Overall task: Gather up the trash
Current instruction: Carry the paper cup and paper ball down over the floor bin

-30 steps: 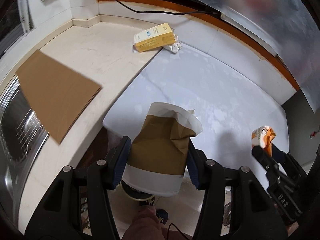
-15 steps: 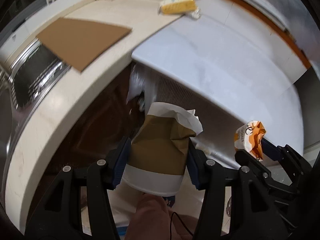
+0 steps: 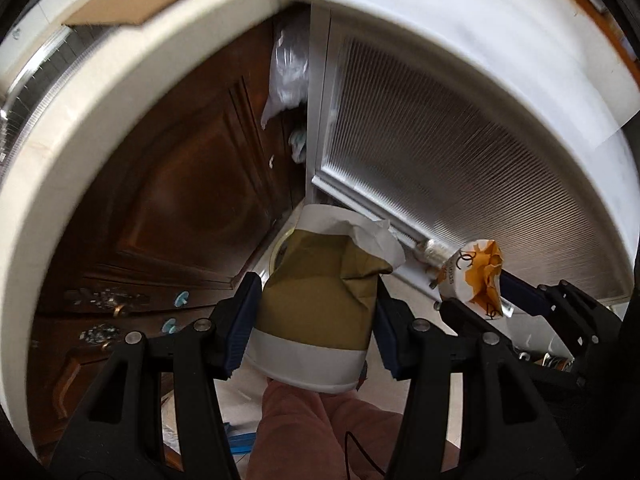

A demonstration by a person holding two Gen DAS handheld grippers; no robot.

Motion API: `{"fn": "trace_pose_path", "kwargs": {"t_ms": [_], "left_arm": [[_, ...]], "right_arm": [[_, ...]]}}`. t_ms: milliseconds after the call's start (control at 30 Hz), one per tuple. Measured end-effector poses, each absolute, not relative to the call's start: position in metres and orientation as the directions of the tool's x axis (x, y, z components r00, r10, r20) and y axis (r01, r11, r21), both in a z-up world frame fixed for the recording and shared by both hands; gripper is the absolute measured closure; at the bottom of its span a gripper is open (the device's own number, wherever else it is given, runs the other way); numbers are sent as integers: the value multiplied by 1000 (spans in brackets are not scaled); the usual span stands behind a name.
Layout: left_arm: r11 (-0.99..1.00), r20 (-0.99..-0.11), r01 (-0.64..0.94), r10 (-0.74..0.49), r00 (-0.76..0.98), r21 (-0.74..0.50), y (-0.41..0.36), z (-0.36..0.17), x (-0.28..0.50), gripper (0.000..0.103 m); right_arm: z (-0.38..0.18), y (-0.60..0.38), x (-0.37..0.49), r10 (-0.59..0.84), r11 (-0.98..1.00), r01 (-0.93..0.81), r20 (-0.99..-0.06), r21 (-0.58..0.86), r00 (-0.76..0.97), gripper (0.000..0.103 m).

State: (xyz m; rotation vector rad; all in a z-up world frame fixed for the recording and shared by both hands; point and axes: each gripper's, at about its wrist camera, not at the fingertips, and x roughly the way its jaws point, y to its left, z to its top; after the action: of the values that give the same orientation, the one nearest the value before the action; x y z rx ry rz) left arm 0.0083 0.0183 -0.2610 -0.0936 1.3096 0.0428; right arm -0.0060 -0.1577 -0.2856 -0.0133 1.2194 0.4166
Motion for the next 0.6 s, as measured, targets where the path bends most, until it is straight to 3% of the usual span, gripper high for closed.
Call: {"fn": "trace_pose_path", "kwargs": {"t_ms": [267,600], "left_arm": [[997,-981,-69,-17,193,-31,22,-353,30,53],[998,-992,-52,-14,124,-21,27,-466,52,53]], "right_arm": [[-407,-149,16,268,937,-284,-940,202,214,53],[-519,-152,41,243,957,-201,-958,210,155,52]]}}
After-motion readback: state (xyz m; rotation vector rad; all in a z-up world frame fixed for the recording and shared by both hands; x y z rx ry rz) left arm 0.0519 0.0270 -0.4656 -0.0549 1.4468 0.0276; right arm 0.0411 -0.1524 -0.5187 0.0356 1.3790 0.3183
